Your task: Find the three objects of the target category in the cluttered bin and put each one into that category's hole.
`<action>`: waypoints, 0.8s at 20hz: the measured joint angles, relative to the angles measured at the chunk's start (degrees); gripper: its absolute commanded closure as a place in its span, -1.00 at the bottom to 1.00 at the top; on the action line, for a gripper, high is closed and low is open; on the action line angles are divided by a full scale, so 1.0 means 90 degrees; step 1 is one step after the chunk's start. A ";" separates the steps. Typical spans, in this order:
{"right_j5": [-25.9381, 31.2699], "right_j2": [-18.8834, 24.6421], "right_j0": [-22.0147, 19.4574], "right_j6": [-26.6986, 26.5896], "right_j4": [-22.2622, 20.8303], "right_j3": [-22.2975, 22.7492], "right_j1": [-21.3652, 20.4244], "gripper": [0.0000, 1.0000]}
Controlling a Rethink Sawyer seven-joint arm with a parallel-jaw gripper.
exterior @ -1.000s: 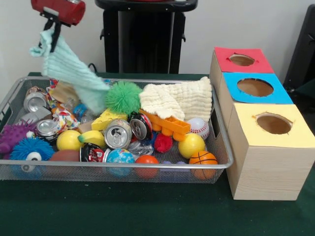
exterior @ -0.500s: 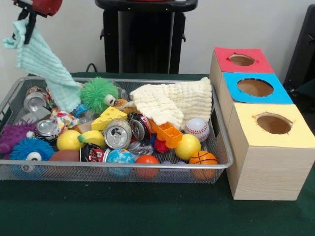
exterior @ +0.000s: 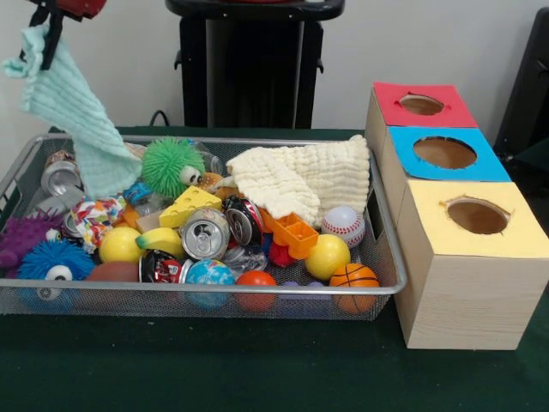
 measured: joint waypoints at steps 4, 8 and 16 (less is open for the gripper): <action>0.0229 -0.0098 0.0259 0.0000 0.0000 0.0000 -0.0130 1.00; 0.0845 -0.0288 0.0740 0.0000 -0.0001 0.0002 -0.0426 1.00; 0.2164 -0.0423 0.1336 0.0000 0.0009 0.0003 -0.1102 1.00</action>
